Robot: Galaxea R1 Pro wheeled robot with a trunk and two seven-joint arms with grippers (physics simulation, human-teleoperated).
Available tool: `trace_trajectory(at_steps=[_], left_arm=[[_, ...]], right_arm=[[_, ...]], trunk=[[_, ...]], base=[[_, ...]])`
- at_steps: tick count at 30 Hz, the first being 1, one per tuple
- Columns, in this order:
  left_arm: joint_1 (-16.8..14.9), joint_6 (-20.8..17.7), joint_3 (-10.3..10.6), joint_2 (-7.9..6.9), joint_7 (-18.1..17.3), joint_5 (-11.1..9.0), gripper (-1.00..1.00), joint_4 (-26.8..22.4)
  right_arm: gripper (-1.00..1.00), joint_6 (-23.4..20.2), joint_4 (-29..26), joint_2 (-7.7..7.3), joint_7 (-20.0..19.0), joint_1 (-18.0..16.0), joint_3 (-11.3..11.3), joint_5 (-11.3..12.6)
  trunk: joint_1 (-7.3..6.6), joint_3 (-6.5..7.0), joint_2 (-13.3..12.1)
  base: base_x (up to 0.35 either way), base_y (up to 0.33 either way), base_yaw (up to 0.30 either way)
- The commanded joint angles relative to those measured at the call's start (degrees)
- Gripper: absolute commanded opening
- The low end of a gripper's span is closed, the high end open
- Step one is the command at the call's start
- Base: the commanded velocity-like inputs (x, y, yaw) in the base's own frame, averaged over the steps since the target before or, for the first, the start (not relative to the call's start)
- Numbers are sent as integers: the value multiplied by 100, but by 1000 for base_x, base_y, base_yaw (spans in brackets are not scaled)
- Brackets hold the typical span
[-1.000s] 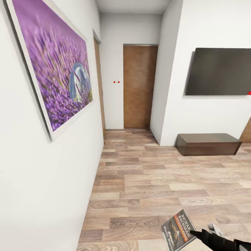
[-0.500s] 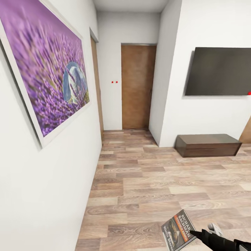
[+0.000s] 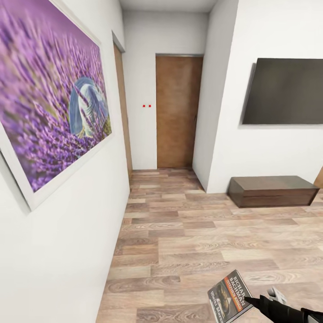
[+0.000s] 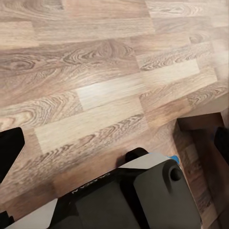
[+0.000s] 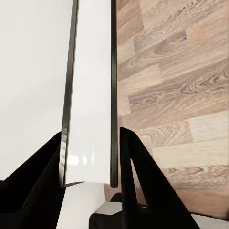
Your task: In the bedroom, move the book from the bed onto either nightstand, and place the two sandals side by side next to the bed.
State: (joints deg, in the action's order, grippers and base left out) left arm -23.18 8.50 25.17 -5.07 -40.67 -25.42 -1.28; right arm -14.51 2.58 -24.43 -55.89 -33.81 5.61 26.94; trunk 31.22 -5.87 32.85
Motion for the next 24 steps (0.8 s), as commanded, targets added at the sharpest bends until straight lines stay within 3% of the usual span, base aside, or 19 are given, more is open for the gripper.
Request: trace_trajectory(at_steps=[1, 24], left_arm=[[-6, 38, 49, -1, -11, -33, 100, 5], [-8, 38, 49, -2, -9, -33, 100, 5]], right_arm=[[-100, -38, 14, 0, -26, -11, 19, 66], [-100, -38, 14, 0, -27, -11, 19, 66]], trunk=[[6, -10, 9], [6, -10, 9]], base=[[332, 0, 0], [332, 0, 0]])
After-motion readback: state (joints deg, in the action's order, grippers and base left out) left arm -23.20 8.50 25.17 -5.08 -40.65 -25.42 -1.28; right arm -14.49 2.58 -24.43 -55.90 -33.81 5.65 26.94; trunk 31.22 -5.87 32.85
